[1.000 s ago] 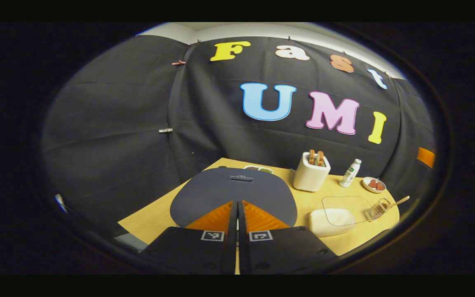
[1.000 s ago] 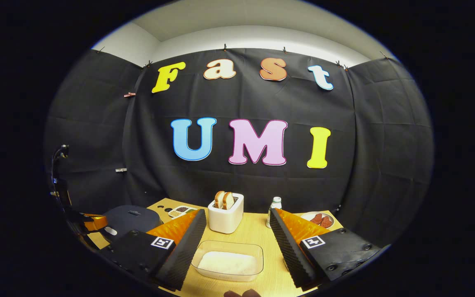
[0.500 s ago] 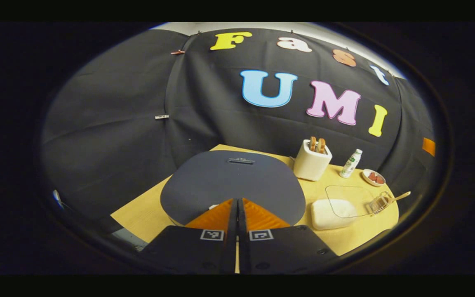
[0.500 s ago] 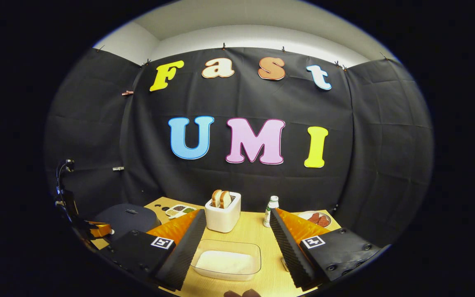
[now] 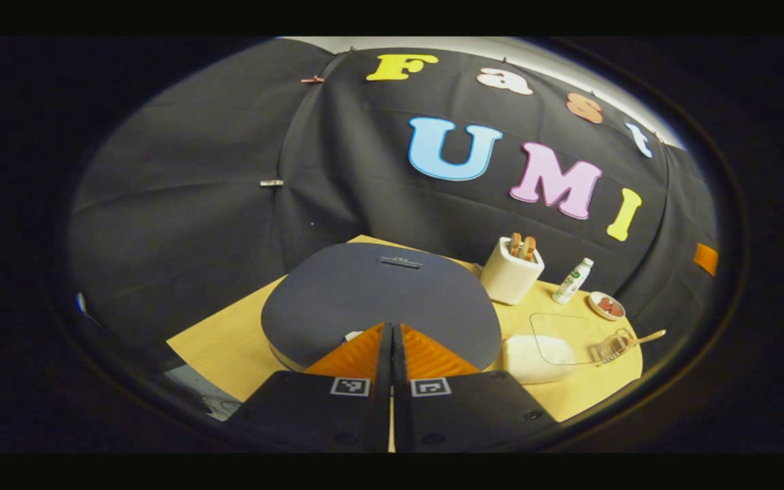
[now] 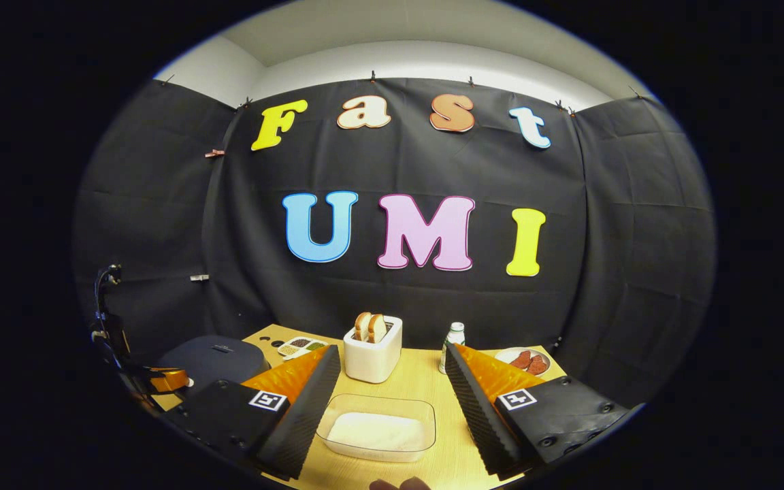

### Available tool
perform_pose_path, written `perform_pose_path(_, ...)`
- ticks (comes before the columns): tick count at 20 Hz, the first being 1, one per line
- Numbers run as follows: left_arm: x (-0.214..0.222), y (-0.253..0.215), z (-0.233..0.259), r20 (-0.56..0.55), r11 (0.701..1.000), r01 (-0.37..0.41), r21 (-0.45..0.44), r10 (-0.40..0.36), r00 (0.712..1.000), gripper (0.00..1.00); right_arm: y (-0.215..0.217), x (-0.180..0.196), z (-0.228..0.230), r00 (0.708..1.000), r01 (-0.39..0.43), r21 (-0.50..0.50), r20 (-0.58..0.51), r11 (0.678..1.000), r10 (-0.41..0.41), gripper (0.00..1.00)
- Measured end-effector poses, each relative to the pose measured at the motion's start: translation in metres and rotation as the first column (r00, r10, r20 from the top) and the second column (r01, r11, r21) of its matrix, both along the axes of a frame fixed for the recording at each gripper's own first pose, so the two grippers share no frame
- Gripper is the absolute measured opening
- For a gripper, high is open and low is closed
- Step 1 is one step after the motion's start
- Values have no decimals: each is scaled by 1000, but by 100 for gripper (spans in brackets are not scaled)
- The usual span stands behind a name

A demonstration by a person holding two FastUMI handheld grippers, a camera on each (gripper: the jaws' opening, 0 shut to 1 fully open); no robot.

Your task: Close the left gripper, press the button to open the rice cooker; take a wooden spoon from the chopstick holder with the right hand, scoop a spoonful of rice and pour it into the rice cooker, then put the wooden spoon back into the chopstick holder.

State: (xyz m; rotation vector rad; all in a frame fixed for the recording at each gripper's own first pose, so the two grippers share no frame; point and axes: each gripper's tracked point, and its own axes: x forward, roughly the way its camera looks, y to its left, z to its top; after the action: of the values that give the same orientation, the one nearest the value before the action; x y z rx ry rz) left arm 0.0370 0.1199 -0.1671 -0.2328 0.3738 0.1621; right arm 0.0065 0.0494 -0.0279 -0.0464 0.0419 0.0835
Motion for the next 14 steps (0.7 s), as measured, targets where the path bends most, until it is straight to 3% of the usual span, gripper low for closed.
perform_pose_path(6, -3, 2, 1, 24, 1000, -2, 0, 2, 1000, 7, 2, -4, 0, 1000, -11, 5, 0, 1000, 11, 96)
perform_pose_path(11, 0, 3, 3, -10, 995, -31, 99, 32, 999, 7, 2, -7, 2, 1000, -17, -1, 4, 1000, 17, 96)
perform_pose_path(14, -1, 4, 20, 43, 991, -49, 125, 44, 998, 7, -1, -9, 8, 1000, -13, -6, 19, 1000, 13, 96)
